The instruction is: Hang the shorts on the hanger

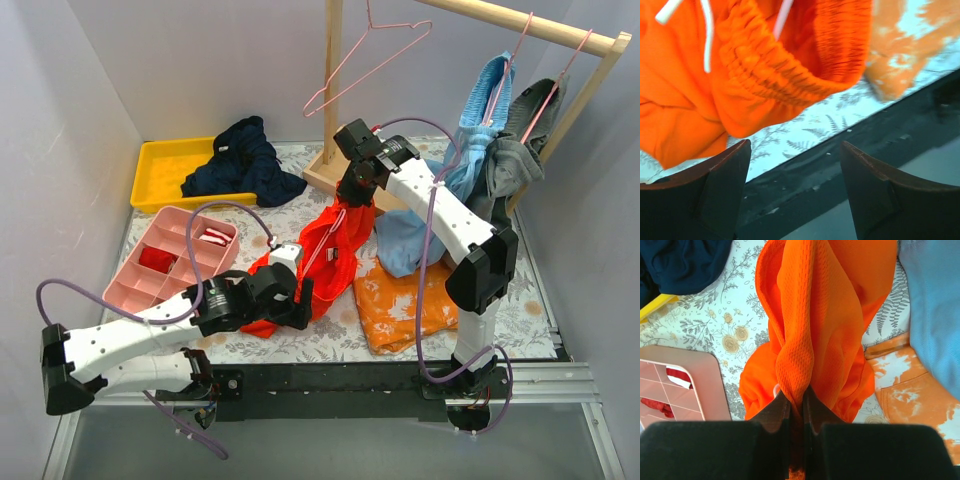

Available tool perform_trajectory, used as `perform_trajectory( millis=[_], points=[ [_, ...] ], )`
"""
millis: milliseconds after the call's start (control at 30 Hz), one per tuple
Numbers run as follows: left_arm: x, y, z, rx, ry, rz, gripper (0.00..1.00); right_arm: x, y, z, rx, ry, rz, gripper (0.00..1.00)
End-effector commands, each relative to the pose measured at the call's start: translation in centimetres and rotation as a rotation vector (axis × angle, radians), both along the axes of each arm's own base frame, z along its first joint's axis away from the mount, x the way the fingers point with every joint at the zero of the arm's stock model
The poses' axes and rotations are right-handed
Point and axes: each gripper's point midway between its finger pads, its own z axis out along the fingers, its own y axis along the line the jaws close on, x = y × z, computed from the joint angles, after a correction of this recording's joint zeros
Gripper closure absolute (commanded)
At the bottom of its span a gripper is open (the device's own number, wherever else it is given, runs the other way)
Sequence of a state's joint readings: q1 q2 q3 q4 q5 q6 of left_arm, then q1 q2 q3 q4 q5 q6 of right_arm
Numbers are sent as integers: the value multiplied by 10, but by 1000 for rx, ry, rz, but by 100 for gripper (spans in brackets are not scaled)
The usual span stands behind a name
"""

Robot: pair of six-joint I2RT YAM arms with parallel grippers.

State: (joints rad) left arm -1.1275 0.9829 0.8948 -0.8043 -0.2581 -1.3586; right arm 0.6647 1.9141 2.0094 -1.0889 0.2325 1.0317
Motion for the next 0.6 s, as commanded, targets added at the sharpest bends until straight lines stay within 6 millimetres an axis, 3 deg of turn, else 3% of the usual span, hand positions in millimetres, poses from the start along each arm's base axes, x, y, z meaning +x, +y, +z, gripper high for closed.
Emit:
perform_trajectory(
  millis=[0, 200, 367, 533, 567],
  points=[
    [17, 14, 11, 66, -91, 136, 27, 2, -3, 22, 28, -28, 14, 99],
    [28, 1, 7, 181, -154, 114, 23, -2, -5, 25, 35, -18, 22, 99],
    [18, -25, 6, 207, -206, -13, 18, -5, -3, 20, 37, 5, 33, 99],
    [24, -22, -7, 306, -247, -2, 13, -6, -1, 20, 49, 13, 36, 99],
    [27, -21, -7, 317, -262, 13, 2, -6, 0, 20, 51, 13, 39, 99]
  ],
)
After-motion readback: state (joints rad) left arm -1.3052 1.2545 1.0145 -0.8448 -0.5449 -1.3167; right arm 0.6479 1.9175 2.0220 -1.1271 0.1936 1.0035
